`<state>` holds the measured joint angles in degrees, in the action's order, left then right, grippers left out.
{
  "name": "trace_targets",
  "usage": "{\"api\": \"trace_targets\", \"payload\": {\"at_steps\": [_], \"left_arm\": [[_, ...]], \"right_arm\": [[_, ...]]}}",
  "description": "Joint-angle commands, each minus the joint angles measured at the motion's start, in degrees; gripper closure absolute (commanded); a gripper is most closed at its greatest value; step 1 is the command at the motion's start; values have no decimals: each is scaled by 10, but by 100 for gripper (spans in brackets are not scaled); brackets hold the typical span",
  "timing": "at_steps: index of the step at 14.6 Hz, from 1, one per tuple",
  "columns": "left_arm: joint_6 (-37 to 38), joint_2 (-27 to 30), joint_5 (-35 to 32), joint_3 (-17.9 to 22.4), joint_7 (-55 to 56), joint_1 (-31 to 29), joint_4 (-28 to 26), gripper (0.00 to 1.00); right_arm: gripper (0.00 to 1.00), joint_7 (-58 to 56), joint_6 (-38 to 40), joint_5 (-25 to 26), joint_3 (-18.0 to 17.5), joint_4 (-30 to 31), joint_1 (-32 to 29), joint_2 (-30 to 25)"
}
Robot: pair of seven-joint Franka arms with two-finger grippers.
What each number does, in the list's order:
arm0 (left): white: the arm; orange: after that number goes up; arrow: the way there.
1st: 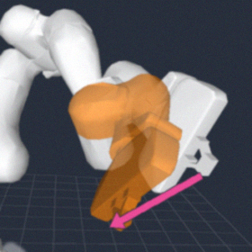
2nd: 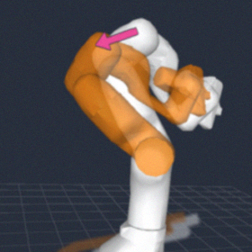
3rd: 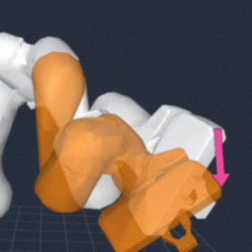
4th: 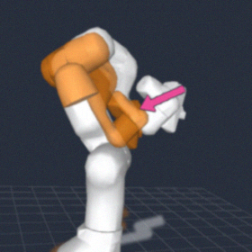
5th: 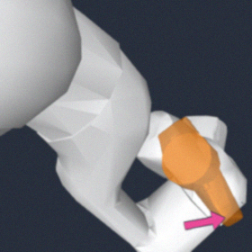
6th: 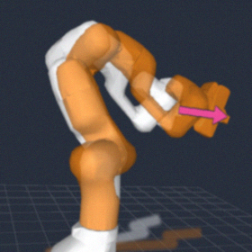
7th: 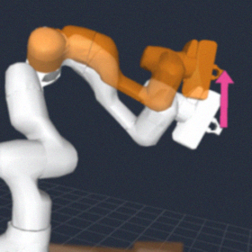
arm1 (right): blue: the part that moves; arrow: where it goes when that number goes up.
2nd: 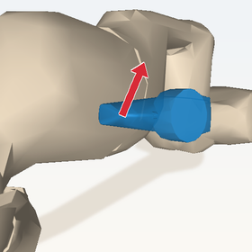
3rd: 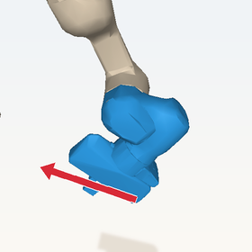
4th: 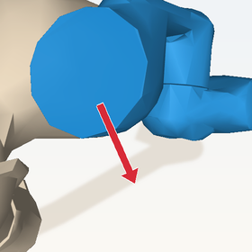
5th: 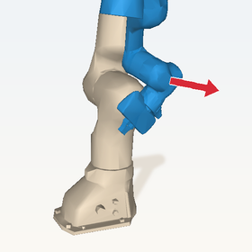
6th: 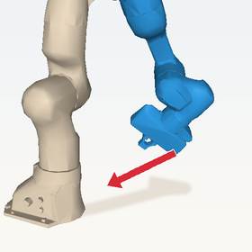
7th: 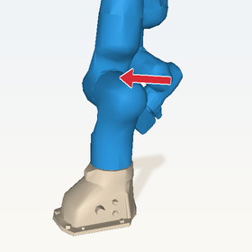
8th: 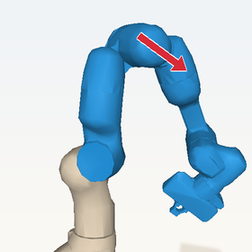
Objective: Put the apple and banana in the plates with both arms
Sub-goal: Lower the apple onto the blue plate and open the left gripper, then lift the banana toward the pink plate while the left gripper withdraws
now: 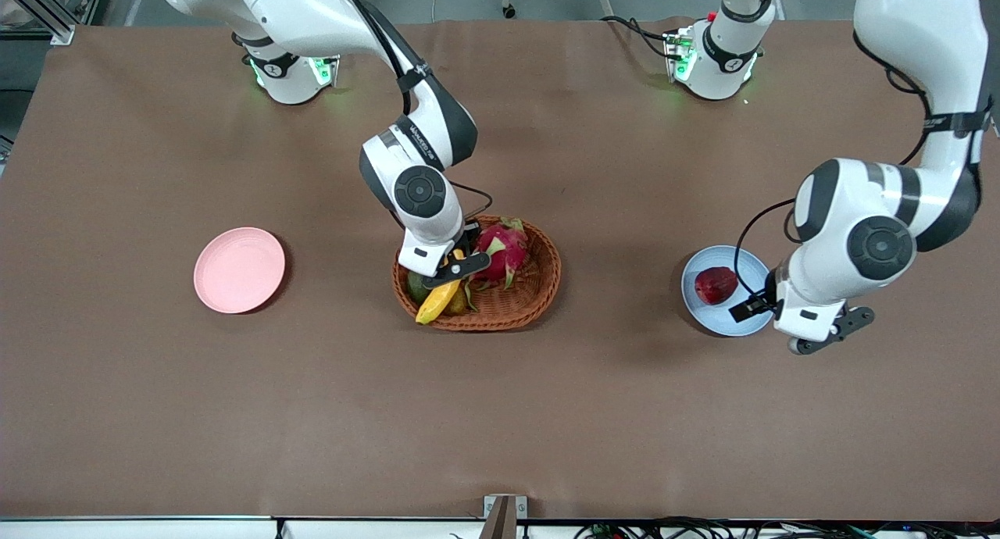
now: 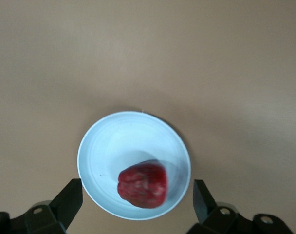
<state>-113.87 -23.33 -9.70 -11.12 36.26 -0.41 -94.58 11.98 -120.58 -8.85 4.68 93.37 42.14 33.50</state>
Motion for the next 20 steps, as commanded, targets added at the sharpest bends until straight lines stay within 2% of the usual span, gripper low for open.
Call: {"api": "trace_targets", "payload": {"at_steps": [1,5,6,10,12,15,17,20], "left_arm": [[43,14,-9,-8,-53,-3,54,0],[76,91,-4,-6,-127,-6,69,0],[89,109,-1,-5,-139,-6,69,0],[137,169,1,-3,-194,-6,69,0],[166,182,20,-4,-210,-6,80,0],[224,190,24,-5,-216,-5,105,0],[233,204,35,-2,-246,-4,106,0],[262,222,68,11,-269,-4,99,0]], "right_arm": [[91,0,33,9,6,-20,-3,-9],[92,-3,142,11,8,-64,-47,-43],[92,-4,164,25,7,-66,-70,-55],[92,-56,227,161,7,-57,-150,-79],[92,-84,246,189,7,-52,-187,-80],[89,-135,245,231,6,-1,-251,-88],[89,-178,237,259,6,46,-271,-114],[87,-209,218,271,6,105,-294,-146]]}}
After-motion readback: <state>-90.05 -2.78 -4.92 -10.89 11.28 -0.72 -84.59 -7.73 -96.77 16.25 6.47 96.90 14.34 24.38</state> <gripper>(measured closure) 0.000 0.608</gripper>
